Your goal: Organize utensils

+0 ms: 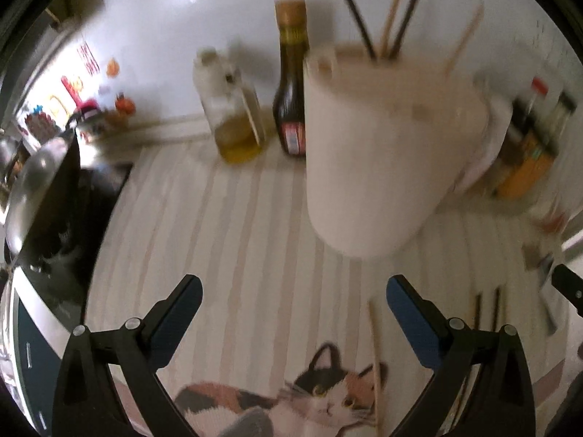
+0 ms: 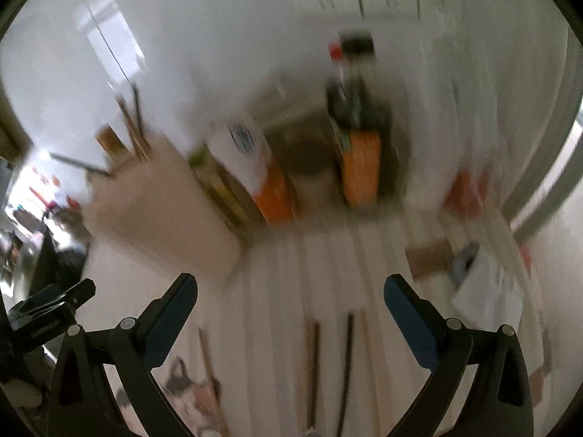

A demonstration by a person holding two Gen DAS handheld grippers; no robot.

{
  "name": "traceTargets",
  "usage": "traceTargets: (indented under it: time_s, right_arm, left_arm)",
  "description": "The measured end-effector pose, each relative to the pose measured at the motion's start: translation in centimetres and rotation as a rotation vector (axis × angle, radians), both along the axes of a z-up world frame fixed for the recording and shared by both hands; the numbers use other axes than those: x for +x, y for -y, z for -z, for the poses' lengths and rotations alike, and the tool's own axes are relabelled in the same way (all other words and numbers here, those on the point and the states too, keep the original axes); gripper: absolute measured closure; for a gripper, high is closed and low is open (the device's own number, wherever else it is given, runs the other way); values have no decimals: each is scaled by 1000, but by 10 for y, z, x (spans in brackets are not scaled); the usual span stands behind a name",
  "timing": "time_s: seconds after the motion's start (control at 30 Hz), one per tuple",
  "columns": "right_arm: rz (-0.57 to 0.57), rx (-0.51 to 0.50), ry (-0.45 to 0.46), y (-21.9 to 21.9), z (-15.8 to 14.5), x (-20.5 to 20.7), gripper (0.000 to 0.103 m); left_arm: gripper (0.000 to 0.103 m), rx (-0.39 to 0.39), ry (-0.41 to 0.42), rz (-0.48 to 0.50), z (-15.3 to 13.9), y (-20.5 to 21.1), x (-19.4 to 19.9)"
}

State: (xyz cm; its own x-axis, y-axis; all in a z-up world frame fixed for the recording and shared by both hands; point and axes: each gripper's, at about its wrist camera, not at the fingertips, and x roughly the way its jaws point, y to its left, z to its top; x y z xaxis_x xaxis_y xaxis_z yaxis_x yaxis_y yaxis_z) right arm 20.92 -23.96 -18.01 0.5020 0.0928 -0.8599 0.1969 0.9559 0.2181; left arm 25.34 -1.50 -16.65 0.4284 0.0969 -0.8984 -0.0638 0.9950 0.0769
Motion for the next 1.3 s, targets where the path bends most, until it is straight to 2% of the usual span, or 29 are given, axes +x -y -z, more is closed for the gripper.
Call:
traceTargets:
  time_s: [0.03,0.1,0.2,0.23,0.3,0.43,0.47,0.5,0.53,0.57,0.6,0.67,0.77,0.87,0.97,1.07,1.2,1.3]
  right_arm:
    - [-8,21,-30,0,13,-2,14]
    - [-34,73,-113,0,40,-4,49]
    - [-47,136,-211,2,78,-7,58]
    - [-49,150,-232,2,87,-7,59]
    - [-50,183,-272,3,107,-9,60]
    - [-49,170,-322,2,133,-11,65]
    - [-50,165,-328,2,137,-12,66]
    - [-51,167,-328,2,140,-13,72]
    - [-57,167,-324,0,142,-14,76]
    - [-63,164,-322,-1,143,-14,82]
    - [-68,158,-317,-2,143,-14,84]
    - [-83,149,-298,-5,141,-15,87]
    - [-110,127,-315,-13,143,-12,89]
    - [-110,76,-340,-18,149,-11,98]
    - [-105,73,-354,-18,150,-13,103]
    - [-113,104,-364,-16,148,-19,103]
    - [-70,179,-309,-5,134,-24,103]
    - [-49,184,-311,0,132,-20,102]
  left_arm:
    - [0,8,-19,4,9,4,-3]
    - [0,21,-59,25,28,14,-10]
    - [2,26,-121,46,54,27,-15]
    - [5,13,-148,58,64,31,-15]
    - [20,-4,-199,71,79,37,-14]
    - [38,-37,-279,104,106,52,-14]
    - [43,-34,-286,115,112,57,-13]
    - [52,-19,-292,121,117,61,-13]
    - [53,-21,-291,126,119,64,-13]
    - [64,-20,-287,134,120,67,-12]
    - [72,-12,-293,140,123,70,-12]
    - [79,-15,-279,154,122,74,-12]
    - [93,-34,-279,169,121,79,-10]
    - [96,-25,-277,184,119,84,-9]
    - [96,-20,-275,197,119,89,-11]
    - [98,-29,-273,208,117,90,-10]
    - [98,-35,-264,208,112,86,-7]
    - [98,-52,-261,203,107,82,-5]
